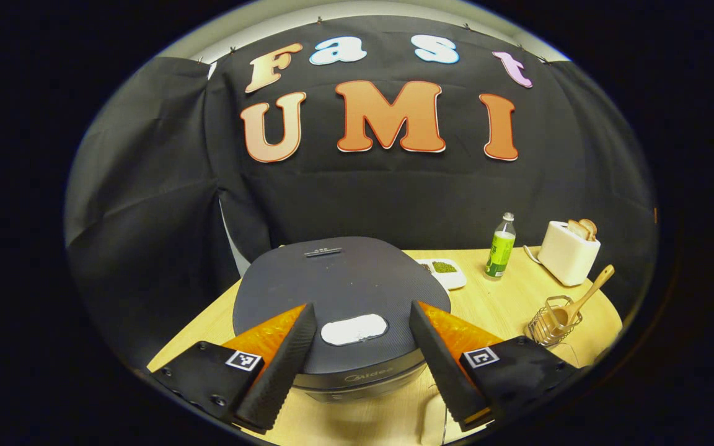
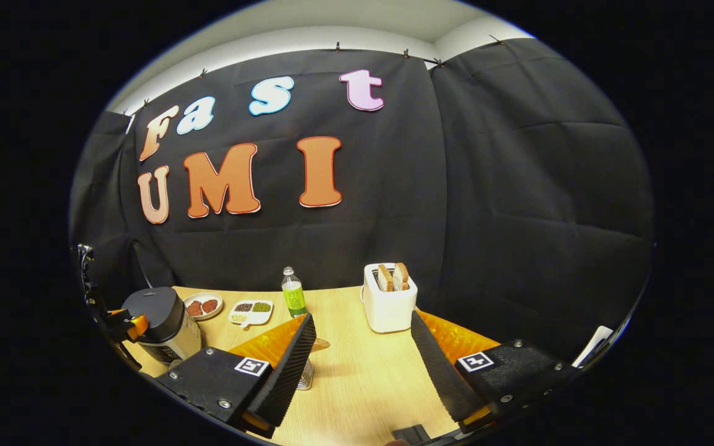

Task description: Close the left gripper, press the button to open the rice cooker; take a wooden spoon from the chopstick holder with the right hand, scoop a spoonful of rice and pour it into the rice cooker, then put the wooden spoon back into the chopstick holder.

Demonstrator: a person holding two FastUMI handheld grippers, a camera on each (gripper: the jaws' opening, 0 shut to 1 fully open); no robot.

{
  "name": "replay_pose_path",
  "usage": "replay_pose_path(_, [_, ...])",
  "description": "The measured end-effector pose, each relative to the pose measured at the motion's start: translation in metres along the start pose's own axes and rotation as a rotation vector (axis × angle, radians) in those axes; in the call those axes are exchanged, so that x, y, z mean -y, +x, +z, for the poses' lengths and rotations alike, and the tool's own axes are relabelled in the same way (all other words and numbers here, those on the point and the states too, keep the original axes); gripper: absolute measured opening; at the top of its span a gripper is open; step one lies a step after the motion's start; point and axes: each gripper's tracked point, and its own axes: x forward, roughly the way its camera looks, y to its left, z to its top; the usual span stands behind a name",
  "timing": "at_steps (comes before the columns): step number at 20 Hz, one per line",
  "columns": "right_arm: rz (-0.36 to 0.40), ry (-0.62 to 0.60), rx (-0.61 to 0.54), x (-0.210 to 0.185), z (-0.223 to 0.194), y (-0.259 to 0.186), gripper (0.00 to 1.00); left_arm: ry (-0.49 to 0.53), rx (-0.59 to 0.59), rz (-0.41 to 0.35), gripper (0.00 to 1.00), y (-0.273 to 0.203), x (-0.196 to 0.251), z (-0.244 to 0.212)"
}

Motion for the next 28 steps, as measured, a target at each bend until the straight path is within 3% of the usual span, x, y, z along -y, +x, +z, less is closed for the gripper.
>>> replay_pose_path(5, [-0.016,0.0,0.024,0.009,0.014,-0.002,0.95,-0.053,-0.026,0.017,0.95,-0.011,-0.013,0.02])
replay_pose_path(7, [-0.011,0.003,0.042,0.01,0.024,-0.004,0.95,-0.04,0.032,0.024,0.95,-0.02,-0.021,0.055])
replay_pose_path(8, [-0.009,0.002,0.048,0.009,0.028,-0.004,0.95,-0.028,0.061,0.035,1.0,-0.028,-0.028,0.075])
replay_pose_path(9, [-0.009,-0.003,0.052,0.01,0.032,-0.004,0.95,-0.018,0.091,0.044,0.95,-0.035,-0.033,0.096])
replay_pose_path(11, [-0.02,-0.017,0.054,0.013,0.039,-0.004,0.95,-0.017,0.131,0.047,0.94,-0.05,-0.041,0.132])
replay_pose_path(12, [-0.023,-0.025,0.057,0.013,0.043,-0.005,0.95,-0.028,0.145,0.054,1.0,-0.059,-0.046,0.148])
replay_pose_path(14, [-0.018,-0.041,0.082,0.012,0.059,-0.01,0.95,-0.046,0.187,0.061,1.0,-0.08,-0.054,0.183])
replay_pose_path(15, [-0.013,-0.048,0.094,0.01,0.067,-0.012,0.95,-0.042,0.217,0.062,0.95,-0.091,-0.056,0.201])
replay_pose_path(19, [0.014,-0.061,0.119,0.006,0.086,-0.022,0.95,-0.019,0.325,0.073,1.0,-0.138,-0.062,0.257])
replay_pose_path(23, [0.042,-0.061,0.138,0.003,0.097,-0.028,0.95,-0.05,0.355,0.035,1.0,-0.165,-0.052,0.274])
replay_pose_path(28, [0.045,-0.065,0.15,0.009,0.098,-0.028,0.95,-0.049,0.388,0.069,1.0,-0.171,-0.054,0.275])
